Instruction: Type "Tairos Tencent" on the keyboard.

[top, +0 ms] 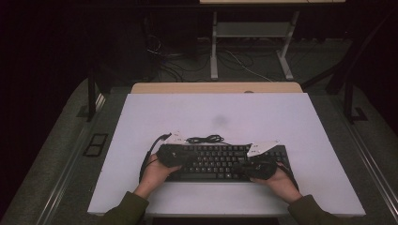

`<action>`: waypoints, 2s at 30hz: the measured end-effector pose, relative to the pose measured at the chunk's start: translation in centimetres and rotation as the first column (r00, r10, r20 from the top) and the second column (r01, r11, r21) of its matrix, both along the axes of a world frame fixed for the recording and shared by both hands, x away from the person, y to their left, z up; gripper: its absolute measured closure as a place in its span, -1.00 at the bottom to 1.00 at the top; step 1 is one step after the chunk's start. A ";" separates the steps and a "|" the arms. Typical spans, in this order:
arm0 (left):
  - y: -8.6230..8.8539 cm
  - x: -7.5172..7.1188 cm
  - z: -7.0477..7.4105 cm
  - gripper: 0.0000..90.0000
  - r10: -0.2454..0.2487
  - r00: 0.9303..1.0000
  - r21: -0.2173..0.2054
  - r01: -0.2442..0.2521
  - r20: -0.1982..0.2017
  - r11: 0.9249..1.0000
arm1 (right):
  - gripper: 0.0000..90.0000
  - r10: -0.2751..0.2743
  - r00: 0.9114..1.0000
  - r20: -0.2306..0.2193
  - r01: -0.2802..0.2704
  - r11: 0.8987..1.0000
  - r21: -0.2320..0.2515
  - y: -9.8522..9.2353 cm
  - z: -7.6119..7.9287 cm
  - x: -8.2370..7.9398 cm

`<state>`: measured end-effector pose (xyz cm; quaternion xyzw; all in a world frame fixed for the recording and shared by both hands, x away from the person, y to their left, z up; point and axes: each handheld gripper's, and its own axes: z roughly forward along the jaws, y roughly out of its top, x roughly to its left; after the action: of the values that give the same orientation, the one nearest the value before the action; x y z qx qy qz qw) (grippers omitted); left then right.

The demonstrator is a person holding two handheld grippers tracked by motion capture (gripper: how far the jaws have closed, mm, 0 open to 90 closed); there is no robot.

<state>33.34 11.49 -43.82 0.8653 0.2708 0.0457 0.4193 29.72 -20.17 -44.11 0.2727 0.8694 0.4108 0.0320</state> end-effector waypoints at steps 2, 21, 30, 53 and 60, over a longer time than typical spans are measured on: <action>0.0 0.0 0.0 0.98 -0.006 1.000 0.007 0.006 0.004 1.000 | 0.99 0.000 1.000 0.000 0.000 1.000 0.000 0.0 0.0 0.0; 0.7 -0.5 1.0 0.67 0.019 1.000 -0.034 -0.018 0.007 0.999 | 0.99 0.000 1.000 0.000 0.000 1.000 0.001 0.0 0.0 0.0; 1.7 -1.3 1.4 0.12 0.013 1.000 -0.056 -0.012 0.023 0.998 | 0.99 0.000 1.000 0.001 0.000 1.000 0.000 0.0 0.0 0.0; 3.5 -3.0 1.0 -0.56 0.025 0.998 -0.067 -0.022 0.050 0.998 | 0.88 -0.007 1.000 0.014 0.006 0.998 0.064 -0.3 1.2 0.1; 3.5 -3.1 1.0 -0.57 0.026 0.998 -0.071 -0.022 0.055 0.997 | 0.39 -0.016 1.000 0.012 0.014 0.993 0.119 0.0 1.7 0.5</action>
<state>30.27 14.97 -42.82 0.8450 0.2709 0.0655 0.4564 30.24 -20.21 -42.37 0.2780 0.8411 0.4632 0.0245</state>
